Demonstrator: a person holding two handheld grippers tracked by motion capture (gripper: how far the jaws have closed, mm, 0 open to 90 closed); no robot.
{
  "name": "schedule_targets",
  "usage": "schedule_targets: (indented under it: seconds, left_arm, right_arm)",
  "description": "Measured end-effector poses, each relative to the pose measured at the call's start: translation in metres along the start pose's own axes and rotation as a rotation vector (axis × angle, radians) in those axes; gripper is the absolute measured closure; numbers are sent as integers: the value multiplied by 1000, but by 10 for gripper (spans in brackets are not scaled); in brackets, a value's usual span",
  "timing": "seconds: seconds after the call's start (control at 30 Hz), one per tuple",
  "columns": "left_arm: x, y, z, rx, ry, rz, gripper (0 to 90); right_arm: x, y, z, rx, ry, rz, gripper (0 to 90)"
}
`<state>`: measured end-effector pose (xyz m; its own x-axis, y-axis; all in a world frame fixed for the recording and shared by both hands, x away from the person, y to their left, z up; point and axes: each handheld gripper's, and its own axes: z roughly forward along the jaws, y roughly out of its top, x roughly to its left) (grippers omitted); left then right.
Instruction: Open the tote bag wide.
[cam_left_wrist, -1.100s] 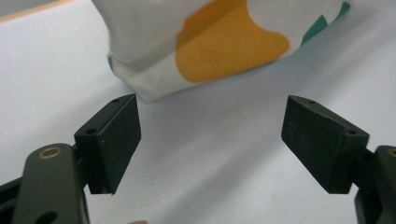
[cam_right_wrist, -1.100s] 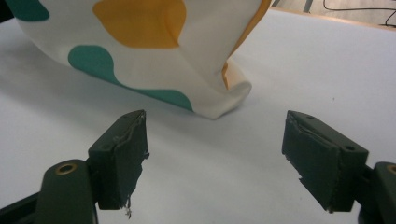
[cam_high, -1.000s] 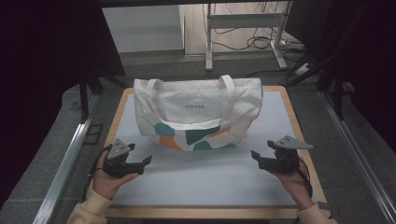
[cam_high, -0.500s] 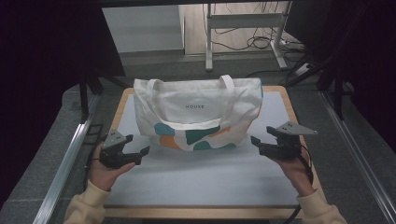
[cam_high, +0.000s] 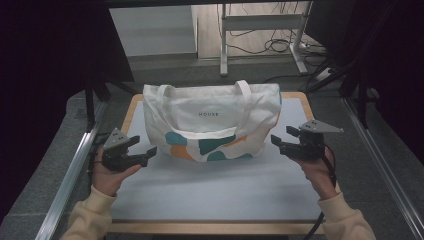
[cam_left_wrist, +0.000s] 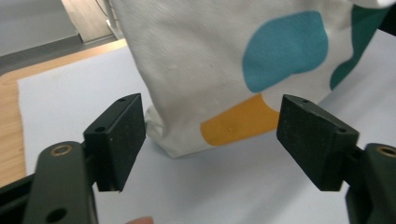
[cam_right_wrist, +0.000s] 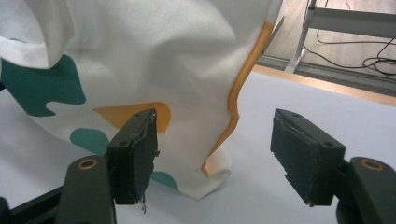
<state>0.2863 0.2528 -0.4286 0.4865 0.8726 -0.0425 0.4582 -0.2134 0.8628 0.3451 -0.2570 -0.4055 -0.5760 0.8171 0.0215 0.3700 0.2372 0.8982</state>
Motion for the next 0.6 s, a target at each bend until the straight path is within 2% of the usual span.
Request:
schedule_targets:
  seconds: [0.17, 0.33, 0.6]
  left_arm:
    - [9, 10, -1, -15, 21, -8, 294]
    - [17, 26, 1, -28, 15, -1, 295]
    - [24, 33, 8, -28, -3, 5, 279]
  right_arm:
    - [-3, 10, 3, -2, -12, -15, 351]
    - [-8, 22, 11, -4, -18, -13, 363]
    - [-12, 34, 18, -5, -19, -10, 363]
